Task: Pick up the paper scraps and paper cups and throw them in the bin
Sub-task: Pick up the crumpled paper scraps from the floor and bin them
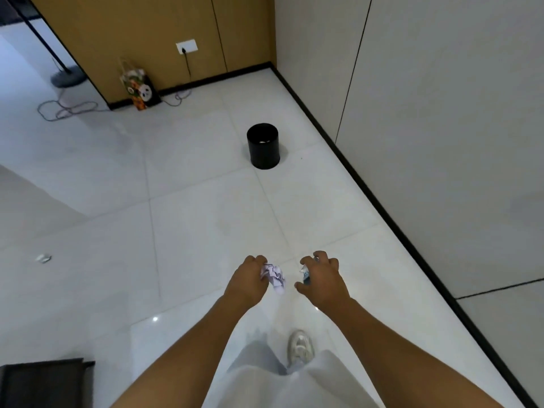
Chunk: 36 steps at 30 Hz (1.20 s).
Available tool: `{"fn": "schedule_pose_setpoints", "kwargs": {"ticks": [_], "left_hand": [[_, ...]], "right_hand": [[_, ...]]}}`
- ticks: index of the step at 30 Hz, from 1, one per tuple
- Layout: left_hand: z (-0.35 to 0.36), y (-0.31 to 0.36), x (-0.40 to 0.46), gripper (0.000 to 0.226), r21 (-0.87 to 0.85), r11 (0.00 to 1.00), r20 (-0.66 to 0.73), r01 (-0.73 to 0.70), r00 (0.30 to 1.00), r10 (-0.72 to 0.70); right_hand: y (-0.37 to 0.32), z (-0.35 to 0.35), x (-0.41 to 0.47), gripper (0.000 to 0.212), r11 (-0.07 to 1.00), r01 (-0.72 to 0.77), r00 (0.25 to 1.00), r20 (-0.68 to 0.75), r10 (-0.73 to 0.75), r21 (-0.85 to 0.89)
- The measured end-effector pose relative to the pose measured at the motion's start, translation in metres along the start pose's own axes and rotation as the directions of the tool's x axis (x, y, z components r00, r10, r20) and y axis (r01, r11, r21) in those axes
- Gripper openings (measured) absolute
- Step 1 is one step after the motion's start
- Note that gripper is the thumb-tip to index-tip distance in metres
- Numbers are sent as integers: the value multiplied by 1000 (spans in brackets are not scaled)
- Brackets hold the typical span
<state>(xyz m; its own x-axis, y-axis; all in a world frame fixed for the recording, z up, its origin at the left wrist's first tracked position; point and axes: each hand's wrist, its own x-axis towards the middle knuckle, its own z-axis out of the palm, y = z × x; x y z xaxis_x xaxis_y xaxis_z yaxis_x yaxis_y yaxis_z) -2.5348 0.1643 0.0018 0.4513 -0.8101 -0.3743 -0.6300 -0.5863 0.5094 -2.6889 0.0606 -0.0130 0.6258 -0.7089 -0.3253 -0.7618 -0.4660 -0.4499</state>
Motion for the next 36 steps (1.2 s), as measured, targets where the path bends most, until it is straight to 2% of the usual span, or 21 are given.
{"fn": "schedule_pose_setpoints", "kwargs": {"ticks": [7, 20, 27, 36], "left_hand": [[-59, 3, 132, 23, -17, 998, -23, 60, 998, -60], [-206, -13, 426, 17, 11, 1000, -16, 19, 1000, -19], [-264, -10, 564, 18, -5, 998, 2, 70, 998, -70], [-317, 0, 757, 20, -77, 981, -10, 176, 984, -177]], "right_hand": [[-11, -45, 144, 48, 1000, 27, 999, 46, -27, 9], [-92, -125, 456, 48, 1000, 19, 1000, 23, -19, 0], [-105, -166, 595, 49, 1000, -14, 996, 82, 14, 0], [-111, -227, 817, 47, 995, 48, 989, 140, -35, -88]]}}
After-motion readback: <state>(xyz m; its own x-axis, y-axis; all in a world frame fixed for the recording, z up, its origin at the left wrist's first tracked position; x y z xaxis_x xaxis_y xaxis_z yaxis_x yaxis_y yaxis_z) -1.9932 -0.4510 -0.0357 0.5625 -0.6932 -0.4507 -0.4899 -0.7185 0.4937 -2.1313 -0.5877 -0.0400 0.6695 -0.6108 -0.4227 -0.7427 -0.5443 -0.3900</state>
